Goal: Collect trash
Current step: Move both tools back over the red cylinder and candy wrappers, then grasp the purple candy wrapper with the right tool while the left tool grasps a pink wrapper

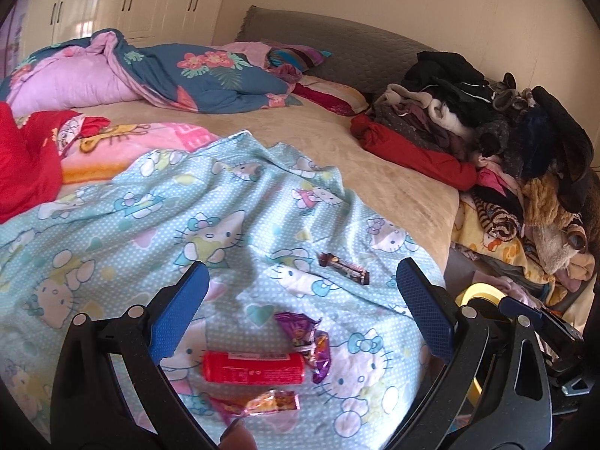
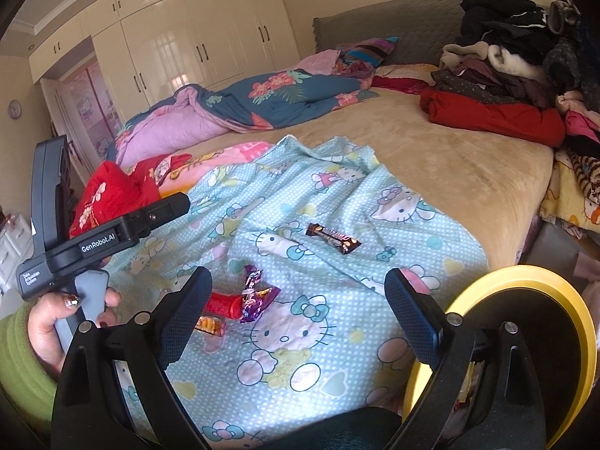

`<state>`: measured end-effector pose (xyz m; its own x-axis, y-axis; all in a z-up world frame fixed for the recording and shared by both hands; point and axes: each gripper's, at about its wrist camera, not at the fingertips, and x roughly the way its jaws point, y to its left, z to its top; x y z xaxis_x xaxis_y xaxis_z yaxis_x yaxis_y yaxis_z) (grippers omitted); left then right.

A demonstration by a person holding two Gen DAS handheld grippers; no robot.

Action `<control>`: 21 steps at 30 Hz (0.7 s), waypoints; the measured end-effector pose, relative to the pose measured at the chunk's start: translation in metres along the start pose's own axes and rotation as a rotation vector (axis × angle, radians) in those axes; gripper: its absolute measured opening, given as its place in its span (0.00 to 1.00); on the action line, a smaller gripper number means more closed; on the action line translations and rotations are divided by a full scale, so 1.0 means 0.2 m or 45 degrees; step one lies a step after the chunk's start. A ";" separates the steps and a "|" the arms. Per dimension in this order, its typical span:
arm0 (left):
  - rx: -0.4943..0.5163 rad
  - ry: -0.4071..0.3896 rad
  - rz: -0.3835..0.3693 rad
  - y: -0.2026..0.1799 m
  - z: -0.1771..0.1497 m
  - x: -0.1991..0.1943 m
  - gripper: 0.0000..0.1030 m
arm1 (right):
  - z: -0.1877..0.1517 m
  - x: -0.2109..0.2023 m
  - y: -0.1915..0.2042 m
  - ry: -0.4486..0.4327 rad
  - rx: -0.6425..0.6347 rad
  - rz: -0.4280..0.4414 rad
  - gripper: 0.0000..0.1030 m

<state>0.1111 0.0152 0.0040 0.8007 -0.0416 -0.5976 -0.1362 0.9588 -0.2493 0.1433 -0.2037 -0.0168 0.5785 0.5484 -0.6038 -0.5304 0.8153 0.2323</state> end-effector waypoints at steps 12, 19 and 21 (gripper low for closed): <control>-0.012 0.055 0.067 0.16 -0.07 0.03 0.89 | -0.04 0.25 0.09 0.115 -0.081 0.038 0.88; -0.033 0.104 0.089 0.26 -0.11 0.05 0.89 | -0.07 0.38 0.15 0.195 -0.138 0.062 0.88; -0.055 0.124 0.083 0.30 -0.13 0.05 0.89 | -0.09 0.42 0.16 0.224 -0.161 0.069 0.88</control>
<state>0.0956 0.0644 -0.0366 0.7289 -0.0084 -0.6846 -0.2129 0.9476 -0.2384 0.1637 -0.1338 -0.0741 0.4355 0.5409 -0.7195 -0.6378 0.7495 0.1774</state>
